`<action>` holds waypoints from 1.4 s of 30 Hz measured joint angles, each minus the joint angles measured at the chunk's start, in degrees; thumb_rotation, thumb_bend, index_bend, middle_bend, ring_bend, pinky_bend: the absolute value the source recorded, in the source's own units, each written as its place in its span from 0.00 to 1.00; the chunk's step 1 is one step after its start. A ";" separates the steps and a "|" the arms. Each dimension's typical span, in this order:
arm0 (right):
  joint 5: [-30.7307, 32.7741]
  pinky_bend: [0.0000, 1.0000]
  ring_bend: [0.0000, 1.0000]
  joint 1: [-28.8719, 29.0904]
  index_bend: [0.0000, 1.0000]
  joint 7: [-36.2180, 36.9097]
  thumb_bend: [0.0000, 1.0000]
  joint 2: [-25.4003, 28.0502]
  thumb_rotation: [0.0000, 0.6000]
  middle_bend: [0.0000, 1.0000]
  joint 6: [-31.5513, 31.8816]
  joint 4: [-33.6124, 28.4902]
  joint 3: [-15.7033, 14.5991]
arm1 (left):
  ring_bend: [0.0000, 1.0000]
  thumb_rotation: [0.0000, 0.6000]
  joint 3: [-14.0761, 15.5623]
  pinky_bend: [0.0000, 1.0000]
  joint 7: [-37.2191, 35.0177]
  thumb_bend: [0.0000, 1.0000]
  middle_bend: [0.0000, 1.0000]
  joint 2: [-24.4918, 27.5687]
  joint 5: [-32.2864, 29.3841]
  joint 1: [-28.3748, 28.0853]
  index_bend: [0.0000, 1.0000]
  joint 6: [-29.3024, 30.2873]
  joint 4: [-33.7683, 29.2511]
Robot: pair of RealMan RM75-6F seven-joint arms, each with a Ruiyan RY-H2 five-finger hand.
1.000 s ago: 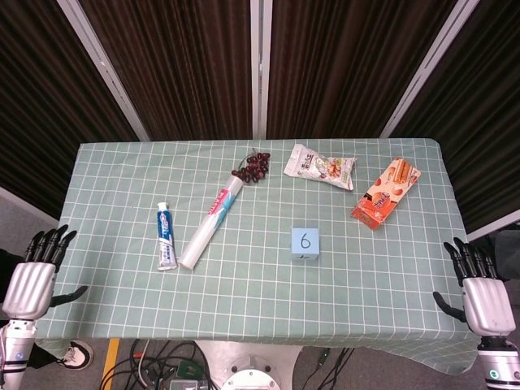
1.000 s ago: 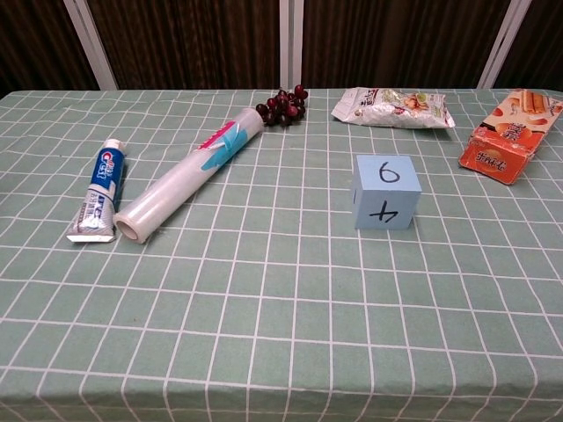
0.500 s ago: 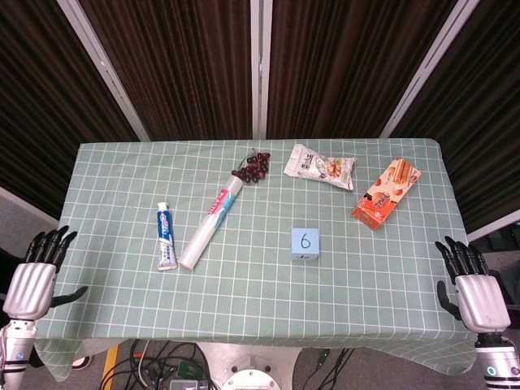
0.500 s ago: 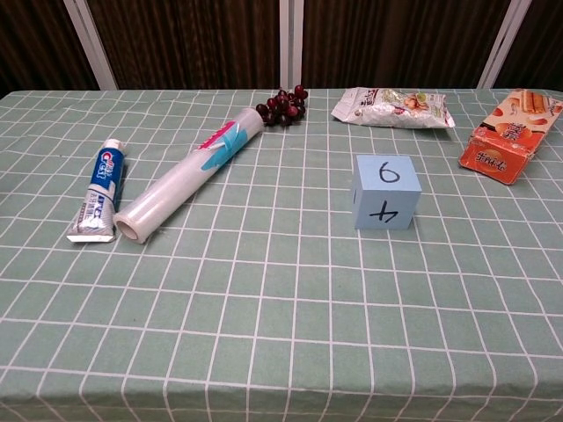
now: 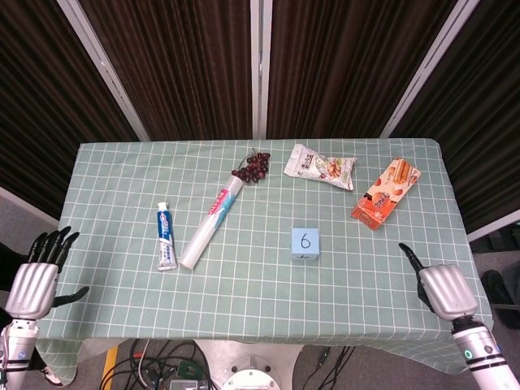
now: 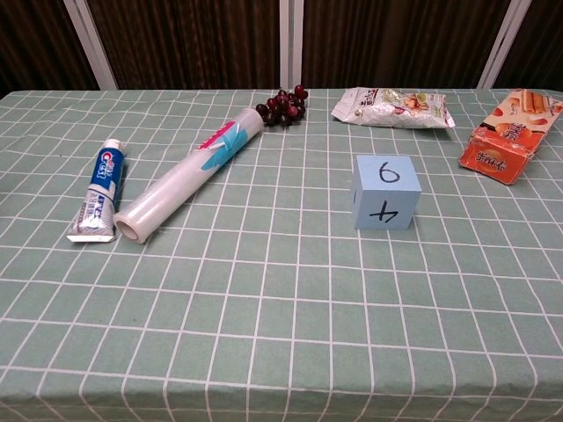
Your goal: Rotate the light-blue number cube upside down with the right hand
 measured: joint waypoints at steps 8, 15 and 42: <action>10.76 0.72 0.82 9.41 0.00 -8.18 1.00 2.61 1.00 0.92 -16.02 -4.98 1.08 | 0.00 1.00 -0.12 0.00 -0.93 0.00 0.00 -0.19 -0.32 -0.01 0.07 -0.12 0.87; 24.07 0.72 0.82 18.67 0.00 -15.26 1.00 1.42 1.00 0.92 -25.71 -6.89 1.76 | 0.00 1.00 -0.04 0.00 -2.24 0.00 0.00 -0.09 -0.54 0.25 0.07 -0.03 1.93; 43.19 0.72 0.82 41.44 0.00 -25.20 1.00 -6.99 1.00 0.92 -29.05 -9.34 -3.72 | 0.00 1.00 -0.40 0.00 -3.44 0.00 0.00 0.13 -1.03 0.69 0.07 0.51 2.91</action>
